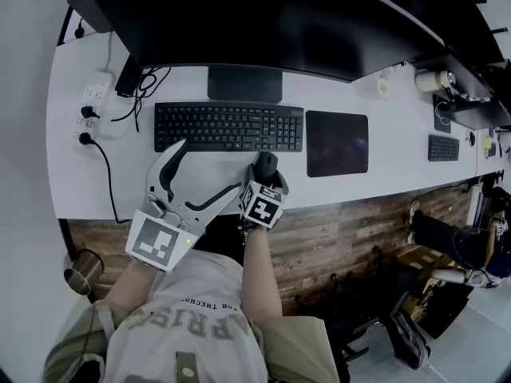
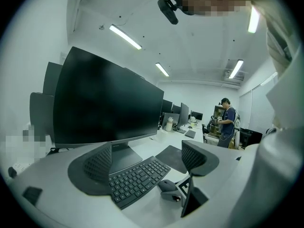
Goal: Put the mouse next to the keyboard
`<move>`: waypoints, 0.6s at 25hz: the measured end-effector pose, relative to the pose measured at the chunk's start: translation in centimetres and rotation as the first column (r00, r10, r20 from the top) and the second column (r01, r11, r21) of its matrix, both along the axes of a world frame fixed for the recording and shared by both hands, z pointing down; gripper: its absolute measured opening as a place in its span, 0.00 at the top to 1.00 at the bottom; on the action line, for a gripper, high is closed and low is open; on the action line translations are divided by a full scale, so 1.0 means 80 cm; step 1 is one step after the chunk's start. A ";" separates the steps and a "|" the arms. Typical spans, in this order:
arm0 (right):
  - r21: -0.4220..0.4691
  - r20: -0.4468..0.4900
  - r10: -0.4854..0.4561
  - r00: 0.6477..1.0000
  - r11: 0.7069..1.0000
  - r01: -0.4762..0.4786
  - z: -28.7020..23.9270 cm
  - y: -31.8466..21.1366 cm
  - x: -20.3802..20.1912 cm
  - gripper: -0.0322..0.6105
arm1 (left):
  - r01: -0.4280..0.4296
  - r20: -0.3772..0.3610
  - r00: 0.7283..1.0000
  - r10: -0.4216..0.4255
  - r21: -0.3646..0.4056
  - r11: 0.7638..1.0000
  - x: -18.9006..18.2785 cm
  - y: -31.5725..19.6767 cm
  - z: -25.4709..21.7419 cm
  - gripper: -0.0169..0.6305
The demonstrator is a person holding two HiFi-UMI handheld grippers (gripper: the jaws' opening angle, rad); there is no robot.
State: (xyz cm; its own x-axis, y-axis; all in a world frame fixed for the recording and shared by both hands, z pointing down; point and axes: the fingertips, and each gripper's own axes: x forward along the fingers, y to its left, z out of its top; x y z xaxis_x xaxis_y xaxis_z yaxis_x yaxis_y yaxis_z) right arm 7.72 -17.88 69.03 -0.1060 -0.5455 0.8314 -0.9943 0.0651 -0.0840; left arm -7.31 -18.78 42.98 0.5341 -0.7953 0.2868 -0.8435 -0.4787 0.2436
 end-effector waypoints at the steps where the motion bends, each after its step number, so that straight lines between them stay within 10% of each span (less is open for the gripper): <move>1: 0.000 0.002 0.000 1.000 1.000 0.000 0.000 0.000 0.000 0.47 | -0.001 0.001 1.000 0.001 -0.001 1.000 0.001 0.000 0.000 0.30; 15: 0.048 0.042 0.028 0.999 0.998 -0.030 -0.026 -0.006 0.019 0.48 | -0.070 0.032 0.997 0.069 0.024 0.997 0.023 -0.006 -0.001 0.30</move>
